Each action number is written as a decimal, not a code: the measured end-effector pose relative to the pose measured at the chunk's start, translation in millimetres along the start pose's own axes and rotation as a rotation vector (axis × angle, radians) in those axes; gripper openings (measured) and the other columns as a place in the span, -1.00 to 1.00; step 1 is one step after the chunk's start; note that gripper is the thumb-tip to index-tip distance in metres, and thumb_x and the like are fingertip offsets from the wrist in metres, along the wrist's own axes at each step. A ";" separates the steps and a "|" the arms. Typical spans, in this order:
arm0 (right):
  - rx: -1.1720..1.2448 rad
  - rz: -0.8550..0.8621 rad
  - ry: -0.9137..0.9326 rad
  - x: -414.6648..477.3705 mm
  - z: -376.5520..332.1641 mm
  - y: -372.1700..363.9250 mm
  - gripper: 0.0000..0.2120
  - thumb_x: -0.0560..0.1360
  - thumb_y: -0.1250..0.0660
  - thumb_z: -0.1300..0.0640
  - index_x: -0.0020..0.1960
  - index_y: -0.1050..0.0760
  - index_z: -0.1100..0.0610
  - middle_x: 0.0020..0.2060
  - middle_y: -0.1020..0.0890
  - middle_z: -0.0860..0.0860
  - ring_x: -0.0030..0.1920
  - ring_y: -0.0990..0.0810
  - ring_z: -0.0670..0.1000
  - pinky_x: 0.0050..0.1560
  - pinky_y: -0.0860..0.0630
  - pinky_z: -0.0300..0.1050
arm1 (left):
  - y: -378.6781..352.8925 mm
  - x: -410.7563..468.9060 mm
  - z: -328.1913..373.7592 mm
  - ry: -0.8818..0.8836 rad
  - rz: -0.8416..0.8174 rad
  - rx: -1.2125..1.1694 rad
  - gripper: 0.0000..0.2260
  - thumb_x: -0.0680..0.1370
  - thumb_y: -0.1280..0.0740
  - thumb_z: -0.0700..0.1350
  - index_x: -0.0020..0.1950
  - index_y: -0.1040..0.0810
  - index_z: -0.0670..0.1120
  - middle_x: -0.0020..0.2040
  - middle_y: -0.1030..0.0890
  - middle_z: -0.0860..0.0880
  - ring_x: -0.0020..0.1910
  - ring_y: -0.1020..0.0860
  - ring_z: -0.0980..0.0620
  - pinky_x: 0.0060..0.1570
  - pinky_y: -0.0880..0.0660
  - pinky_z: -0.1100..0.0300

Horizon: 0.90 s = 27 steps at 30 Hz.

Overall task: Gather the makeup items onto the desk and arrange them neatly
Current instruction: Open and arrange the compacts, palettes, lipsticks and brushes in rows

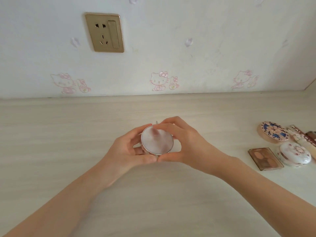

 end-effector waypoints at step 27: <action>-0.011 0.100 -0.027 -47.7 -76.4 -50.3 -0.44 0.32 -0.53 -0.05 0.28 -0.51 0.02 0.15 -0.55 -0.17 0.17 -0.50 -0.16 0.20 -0.48 -0.17 | 16.6 -90.8 1.8 -0.121 0.036 0.199 -0.48 0.32 -0.55 -0.34 0.21 -0.55 -0.02 -0.08 -0.70 -0.01 -0.17 -0.64 0.11 -0.15 -0.53 0.29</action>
Point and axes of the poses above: each hand's wrist, its own x-axis towards the middle knuckle, its own y-axis out of the back of the hand, z = x × y, the point moved 6 cm from there along x, towards the middle knuckle
